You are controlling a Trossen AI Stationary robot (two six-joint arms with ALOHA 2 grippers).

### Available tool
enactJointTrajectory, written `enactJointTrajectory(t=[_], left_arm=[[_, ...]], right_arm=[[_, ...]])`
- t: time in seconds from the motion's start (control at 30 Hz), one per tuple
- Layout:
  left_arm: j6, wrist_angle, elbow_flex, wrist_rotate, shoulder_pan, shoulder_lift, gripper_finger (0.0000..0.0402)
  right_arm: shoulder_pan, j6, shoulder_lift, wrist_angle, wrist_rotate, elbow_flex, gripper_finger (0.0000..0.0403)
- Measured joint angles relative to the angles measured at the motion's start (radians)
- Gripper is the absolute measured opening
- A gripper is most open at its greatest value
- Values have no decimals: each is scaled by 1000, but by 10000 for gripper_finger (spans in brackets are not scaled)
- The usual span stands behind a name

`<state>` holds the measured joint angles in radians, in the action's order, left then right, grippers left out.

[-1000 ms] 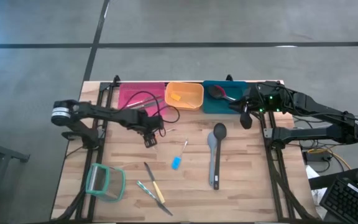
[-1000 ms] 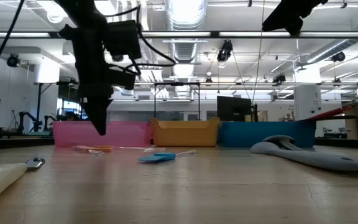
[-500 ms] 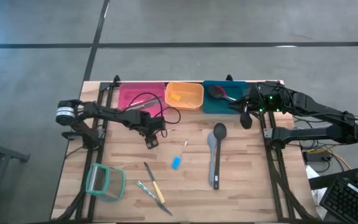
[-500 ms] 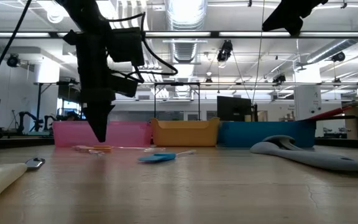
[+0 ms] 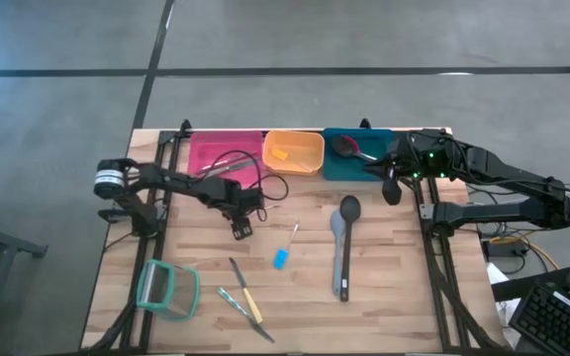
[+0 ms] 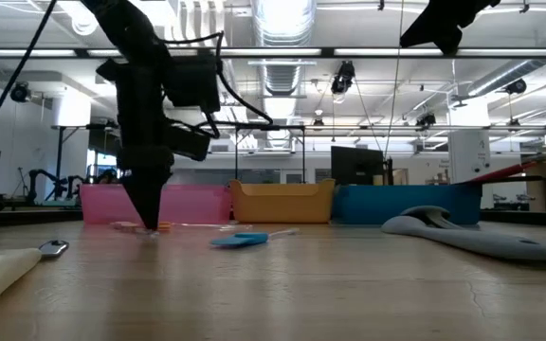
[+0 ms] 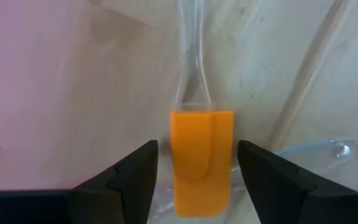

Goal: Pick & Place Kitchen Items
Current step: Put the orange spatula into the yellow bin

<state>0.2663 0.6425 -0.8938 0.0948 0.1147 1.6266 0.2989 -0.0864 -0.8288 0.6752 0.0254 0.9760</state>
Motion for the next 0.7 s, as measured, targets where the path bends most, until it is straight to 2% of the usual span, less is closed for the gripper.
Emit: enactJointTrajectory(t=[0.27,0.4,0.53,0.7], left_arm=[[-19,-12,-7,4,0,67,227],[-45,-19,-6,11,0,73,213],[-50,-27,-6,6,-1,70,174],[-56,-37,-5,-9,-1,58,98]], right_arm=[[0,0,0,0,0,0,56],[0,0,0,0,0,0,66],[0,0,0,0,0,0,76],[0,-5,0,0,0,0,88]])
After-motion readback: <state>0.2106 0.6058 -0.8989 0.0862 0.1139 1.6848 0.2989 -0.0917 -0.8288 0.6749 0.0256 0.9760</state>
